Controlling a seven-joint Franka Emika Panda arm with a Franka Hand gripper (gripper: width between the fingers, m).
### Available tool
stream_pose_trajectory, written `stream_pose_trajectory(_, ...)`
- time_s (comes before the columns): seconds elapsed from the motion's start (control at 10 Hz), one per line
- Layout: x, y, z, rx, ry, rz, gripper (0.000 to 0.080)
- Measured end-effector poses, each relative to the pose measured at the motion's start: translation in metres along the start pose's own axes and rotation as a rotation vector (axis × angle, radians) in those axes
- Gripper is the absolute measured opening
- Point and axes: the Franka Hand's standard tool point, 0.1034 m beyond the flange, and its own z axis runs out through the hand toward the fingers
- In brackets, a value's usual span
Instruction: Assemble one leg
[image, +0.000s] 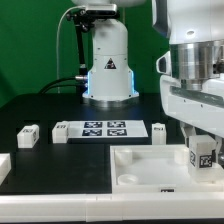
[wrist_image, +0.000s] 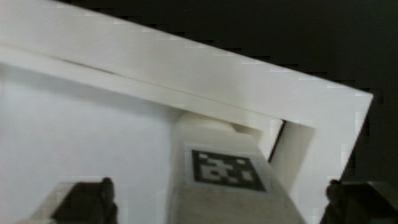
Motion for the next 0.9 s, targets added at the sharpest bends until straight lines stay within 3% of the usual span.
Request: stream_pose_trajectory(0.9, 0.0043, 0.0026, 0.0019, -0.013, 0.007, -0.898, 0.0649)
